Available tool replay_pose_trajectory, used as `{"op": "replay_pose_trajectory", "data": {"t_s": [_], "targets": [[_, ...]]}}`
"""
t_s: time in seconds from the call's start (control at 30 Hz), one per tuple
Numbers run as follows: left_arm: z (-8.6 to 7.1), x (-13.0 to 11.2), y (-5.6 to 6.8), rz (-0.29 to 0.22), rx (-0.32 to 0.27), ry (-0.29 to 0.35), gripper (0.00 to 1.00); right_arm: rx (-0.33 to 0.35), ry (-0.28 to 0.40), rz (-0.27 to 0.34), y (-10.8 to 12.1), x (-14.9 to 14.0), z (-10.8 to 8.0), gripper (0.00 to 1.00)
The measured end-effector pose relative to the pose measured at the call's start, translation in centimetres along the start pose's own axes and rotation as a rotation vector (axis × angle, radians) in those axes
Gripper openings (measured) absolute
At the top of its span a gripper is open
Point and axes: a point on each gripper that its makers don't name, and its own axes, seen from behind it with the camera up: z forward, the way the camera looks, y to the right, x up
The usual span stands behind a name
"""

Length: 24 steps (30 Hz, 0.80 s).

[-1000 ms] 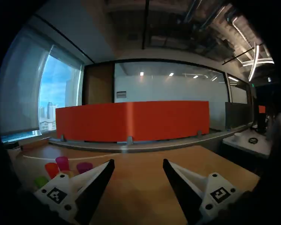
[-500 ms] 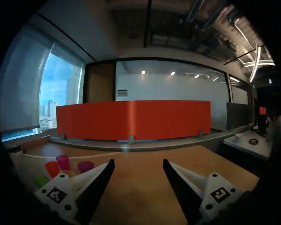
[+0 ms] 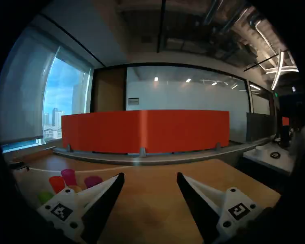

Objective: Pour water

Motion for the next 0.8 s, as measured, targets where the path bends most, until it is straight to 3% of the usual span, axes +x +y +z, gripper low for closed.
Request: {"op": "replay_pose_trajectory", "data": {"t_s": [0.4,0.8], "targets": [[0.2,-0.3,0.1,0.011,-0.001,-0.011,0.98,0.005,0.001,0.0,0.0,-0.1,-0.3,1.0],[0.1,-0.4,0.0,0.011,-0.002,-0.012,0.98,0.004,0.025,-0.038,-0.1,-0.4,-1.1,1.0]]}}
